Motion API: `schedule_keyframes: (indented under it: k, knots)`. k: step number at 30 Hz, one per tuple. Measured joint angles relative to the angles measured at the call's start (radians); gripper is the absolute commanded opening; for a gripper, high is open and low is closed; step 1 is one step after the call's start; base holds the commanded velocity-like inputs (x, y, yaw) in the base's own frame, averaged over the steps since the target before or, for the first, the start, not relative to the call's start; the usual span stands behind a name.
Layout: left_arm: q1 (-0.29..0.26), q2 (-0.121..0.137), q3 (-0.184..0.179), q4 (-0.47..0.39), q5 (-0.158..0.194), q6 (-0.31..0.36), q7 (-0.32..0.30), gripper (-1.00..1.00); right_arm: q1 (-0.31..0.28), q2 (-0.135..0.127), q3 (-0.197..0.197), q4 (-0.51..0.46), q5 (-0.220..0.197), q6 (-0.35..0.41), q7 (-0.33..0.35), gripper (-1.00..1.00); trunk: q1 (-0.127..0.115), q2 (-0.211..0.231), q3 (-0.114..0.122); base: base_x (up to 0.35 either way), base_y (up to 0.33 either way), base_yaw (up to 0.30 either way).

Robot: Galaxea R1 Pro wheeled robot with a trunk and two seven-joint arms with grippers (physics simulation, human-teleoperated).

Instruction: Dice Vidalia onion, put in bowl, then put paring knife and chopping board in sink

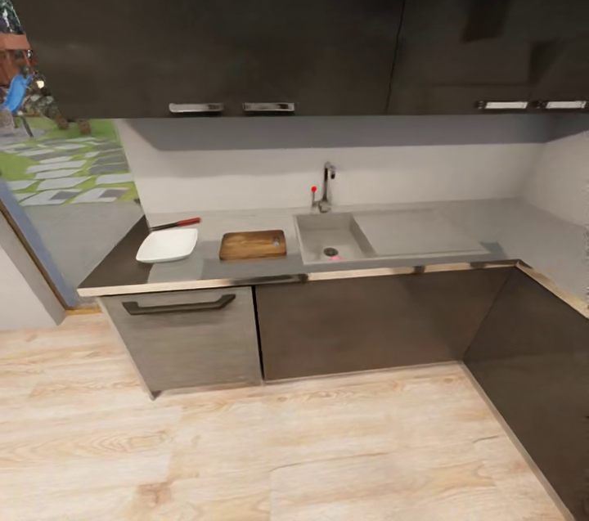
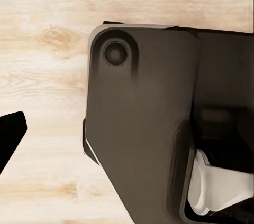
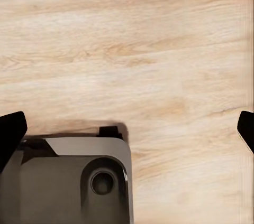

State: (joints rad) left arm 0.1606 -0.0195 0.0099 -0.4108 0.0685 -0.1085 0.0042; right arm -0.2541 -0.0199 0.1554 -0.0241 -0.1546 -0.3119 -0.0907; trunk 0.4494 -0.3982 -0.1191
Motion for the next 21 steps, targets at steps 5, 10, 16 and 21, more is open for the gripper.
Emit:
schedule_keyframes:
  k: [5,10,16,21]
  knots:
    - [0.0,0.0,0.0,0.0,0.001,0.0,0.0,1.0,0.0,0.001,0.001,0.0,0.0,0.0,0.0,1.0,0.0,0.0,0.008,0.015,-0.304,0.009]
    - [0.0,0.0,0.0,0.0,0.0,0.0,0.0,1.0,0.0,0.004,0.001,-0.001,0.0,0.0,0.001,1.0,0.0,0.0,0.016,0.105,-0.305,0.054]
    - [0.0,0.0,0.0,0.0,0.0,0.0,0.0,1.0,0.0,0.003,0.001,0.0,0.001,0.0,0.001,1.0,0.0,0.0,0.026,0.15,-0.298,0.063]
    - [0.0,0.0,0.0,0.0,0.0,0.0,0.0,1.0,0.0,0.003,0.002,0.0,0.002,0.0,0.001,1.0,0.0,0.0,0.034,0.166,-0.293,0.068]
